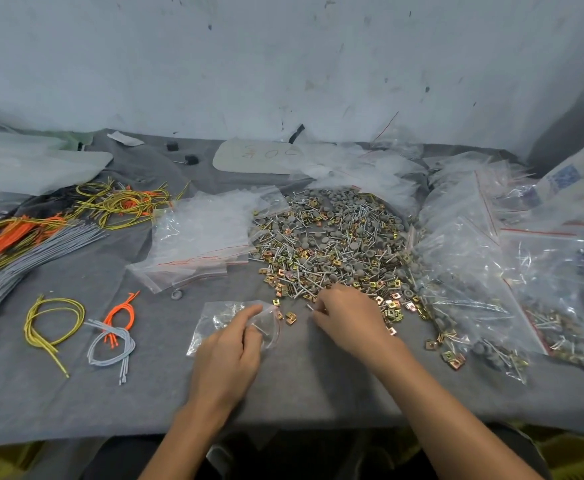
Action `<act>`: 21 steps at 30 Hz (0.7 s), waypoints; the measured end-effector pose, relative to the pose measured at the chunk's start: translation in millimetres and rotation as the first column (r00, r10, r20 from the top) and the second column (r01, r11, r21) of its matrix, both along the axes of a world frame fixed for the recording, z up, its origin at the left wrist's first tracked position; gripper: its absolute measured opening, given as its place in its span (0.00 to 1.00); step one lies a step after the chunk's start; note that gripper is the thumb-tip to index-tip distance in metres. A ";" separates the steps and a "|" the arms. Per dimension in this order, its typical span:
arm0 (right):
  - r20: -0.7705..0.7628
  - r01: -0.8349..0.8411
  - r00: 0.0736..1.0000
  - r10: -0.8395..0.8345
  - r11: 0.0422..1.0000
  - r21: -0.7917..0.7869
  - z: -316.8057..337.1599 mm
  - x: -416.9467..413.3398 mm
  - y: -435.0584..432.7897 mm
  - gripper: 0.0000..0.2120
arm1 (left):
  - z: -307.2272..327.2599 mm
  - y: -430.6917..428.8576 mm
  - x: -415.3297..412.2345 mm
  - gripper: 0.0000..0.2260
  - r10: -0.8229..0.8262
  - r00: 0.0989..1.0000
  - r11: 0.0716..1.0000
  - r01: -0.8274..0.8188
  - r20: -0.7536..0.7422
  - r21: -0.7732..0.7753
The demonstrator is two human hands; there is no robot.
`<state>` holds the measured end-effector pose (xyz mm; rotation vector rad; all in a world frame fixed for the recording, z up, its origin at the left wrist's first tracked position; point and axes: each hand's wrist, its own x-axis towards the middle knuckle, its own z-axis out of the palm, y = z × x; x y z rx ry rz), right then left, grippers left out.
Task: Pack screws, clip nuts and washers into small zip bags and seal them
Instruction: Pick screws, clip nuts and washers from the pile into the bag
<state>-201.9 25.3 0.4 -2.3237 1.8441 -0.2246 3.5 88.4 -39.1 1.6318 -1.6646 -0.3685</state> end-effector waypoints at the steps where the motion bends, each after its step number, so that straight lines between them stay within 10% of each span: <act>1: -0.005 -0.006 1.000 0.006 1.000 -0.020 -1.7 0.7 0.3 0.07 | 0.2 0.2 0.1 0.15 0.001 1.000 1.000 -0.001 -0.003 0.003; 9: 0.257 0.029 0.966 -0.009 0.997 -0.074 1.1 -1.1 11.0 0.05 | 4.4 1.2 -1.6 0.16 -0.009 1.000 1.000 0.009 -0.010 0.017; 15: 0.760 -0.169 0.648 -0.054 0.962 0.213 14.9 3.4 28.8 0.04 | 2.7 -0.9 -1.2 0.19 -0.007 1.000 1.000 0.007 -0.021 -0.005; 21: 0.542 -0.167 0.836 0.085 0.980 0.103 2.7 45.0 38.7 0.05 | 0.0 -0.9 0.6 0.20 -0.028 1.000 1.000 0.028 -0.011 -0.005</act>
